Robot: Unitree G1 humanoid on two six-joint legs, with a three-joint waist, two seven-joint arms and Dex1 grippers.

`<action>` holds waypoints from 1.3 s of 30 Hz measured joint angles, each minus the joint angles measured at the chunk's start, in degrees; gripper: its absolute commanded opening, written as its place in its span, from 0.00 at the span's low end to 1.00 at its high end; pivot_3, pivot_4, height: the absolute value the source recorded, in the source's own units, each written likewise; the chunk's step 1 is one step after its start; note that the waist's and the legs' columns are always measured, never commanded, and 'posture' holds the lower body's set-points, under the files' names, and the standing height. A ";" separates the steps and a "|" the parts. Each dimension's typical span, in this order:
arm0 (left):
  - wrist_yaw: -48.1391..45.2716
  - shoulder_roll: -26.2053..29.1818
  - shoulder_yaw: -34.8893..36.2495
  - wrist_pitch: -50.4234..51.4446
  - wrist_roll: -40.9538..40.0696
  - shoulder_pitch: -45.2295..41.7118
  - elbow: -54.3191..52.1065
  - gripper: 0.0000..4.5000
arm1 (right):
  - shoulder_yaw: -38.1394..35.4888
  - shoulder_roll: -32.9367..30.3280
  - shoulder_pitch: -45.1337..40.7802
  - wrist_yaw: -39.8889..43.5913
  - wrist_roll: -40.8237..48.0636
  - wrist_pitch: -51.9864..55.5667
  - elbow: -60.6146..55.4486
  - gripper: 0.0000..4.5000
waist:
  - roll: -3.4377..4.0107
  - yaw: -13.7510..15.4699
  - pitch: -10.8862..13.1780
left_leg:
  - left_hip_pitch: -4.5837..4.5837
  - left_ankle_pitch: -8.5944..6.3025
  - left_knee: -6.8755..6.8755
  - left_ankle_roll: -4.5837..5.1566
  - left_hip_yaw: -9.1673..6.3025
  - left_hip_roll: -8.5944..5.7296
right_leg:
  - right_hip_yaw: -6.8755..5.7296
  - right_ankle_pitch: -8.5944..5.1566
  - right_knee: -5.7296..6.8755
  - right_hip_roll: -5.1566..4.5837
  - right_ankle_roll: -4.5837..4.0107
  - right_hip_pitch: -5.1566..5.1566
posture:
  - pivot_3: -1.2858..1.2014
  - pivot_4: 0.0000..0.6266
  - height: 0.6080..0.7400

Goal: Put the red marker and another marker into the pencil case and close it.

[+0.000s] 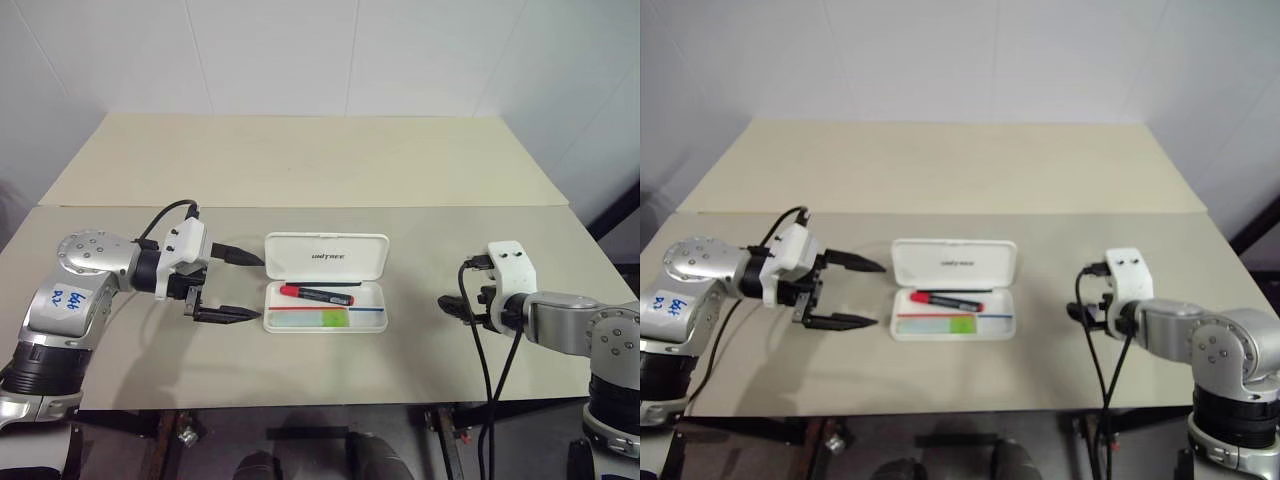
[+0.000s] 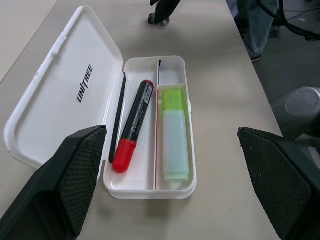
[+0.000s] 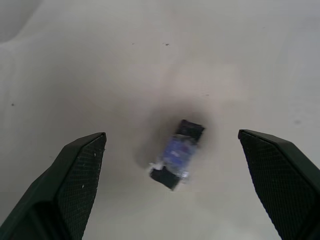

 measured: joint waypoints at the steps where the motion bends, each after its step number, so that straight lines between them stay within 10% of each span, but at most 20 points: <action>1: 0.08 0.00 0.00 0.02 -0.02 0.12 -0.43 0.99 | -0.10 0.68 0.00 -1.51 0.68 0.00 0.22 1.00 | 0.00 0.01 0.00 | -0.01 0.00 0.00 0.00 -0.01 0.00 | -0.01 0.00 -0.01 0.00 0.00 0.00 | 0.52 0.24 1.00; 10: 0.66 0.94 0.65 0.52 -1.04 2.11 -2.59 1.00 | -0.22 1.95 0.01 -11.54 7.71 0.00 3.44 0.96 | 0.00 -0.10 0.00 | -0.01 0.00 -0.03 0.00 -0.01 0.01 | 0.00 0.00 -0.04 0.00 0.00 0.00 | 0.52 0.24 1.00; 22: 1.66 1.63 1.95 0.70 -1.61 2.97 -3.71 1.00 | -0.21 3.72 -0.43 -20.53 15.42 0.00 4.70 0.08 | 0.00 -1.00 0.00 | -0.02 0.00 -0.05 0.00 -0.03 0.01 | 0.00 0.00 -0.07 -0.01 0.00 0.00 | 0.52 0.24 1.00; 39: 2.20 3.09 2.87 1.20 -2.27 4.79 -5.50 1.00 | 1.20 5.16 -3.04 -20.75 14.02 0.01 6.42 0.08 | -0.01 -2.03 0.00 | 0.02 0.00 -0.07 0.01 -0.04 0.04 | 0.09 0.01 -0.09 0.00 0.02 0.00 | 0.52 0.24 1.00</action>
